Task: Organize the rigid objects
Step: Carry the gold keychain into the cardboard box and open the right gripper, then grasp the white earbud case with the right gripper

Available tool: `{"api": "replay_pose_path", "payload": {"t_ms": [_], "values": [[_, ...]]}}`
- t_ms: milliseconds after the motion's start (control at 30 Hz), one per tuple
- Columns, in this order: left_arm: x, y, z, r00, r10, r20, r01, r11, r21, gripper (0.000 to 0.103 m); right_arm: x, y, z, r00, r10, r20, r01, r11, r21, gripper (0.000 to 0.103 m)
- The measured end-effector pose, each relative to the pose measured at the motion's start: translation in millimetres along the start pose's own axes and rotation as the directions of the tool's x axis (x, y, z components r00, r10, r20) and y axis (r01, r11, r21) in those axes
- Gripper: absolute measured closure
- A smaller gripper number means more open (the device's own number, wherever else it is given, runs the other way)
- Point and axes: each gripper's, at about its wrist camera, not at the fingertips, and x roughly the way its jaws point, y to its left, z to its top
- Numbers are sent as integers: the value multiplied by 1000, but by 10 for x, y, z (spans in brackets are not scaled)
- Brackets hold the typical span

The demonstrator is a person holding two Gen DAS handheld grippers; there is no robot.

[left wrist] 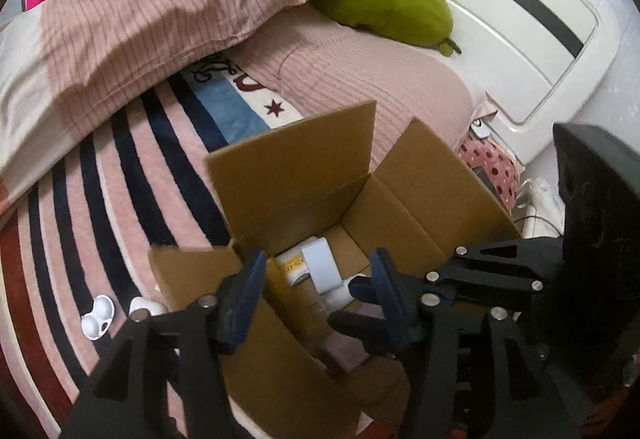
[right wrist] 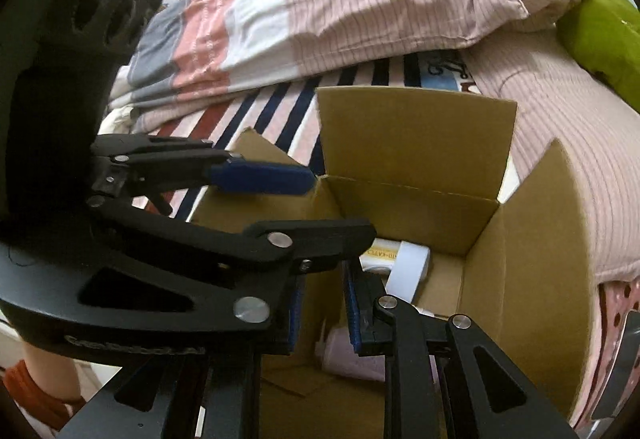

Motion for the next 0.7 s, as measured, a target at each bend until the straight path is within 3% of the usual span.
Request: {"api": "replay_pose_path", "payload": {"t_ms": [200,400,567,700], "values": [[-589,146,-123,988,64,138,-61,998,-24,33,-161,213,16,999,-10,53,12,1000,-28,82],[-1297,564,-550,944,197,263,-175,979,-103,26,-321,1006,114,984,95,152,-61,975,-213,74],[-1626,1068,-1024,908,301,292,-248,947,-204,20,6,1691,123,986,126,108,-79,929,-362,62],[-1593,1379,-1389,901,337,272,-269,928,-258,20,482,1911,92,987,160,7,-148,929,-338,61]]}}
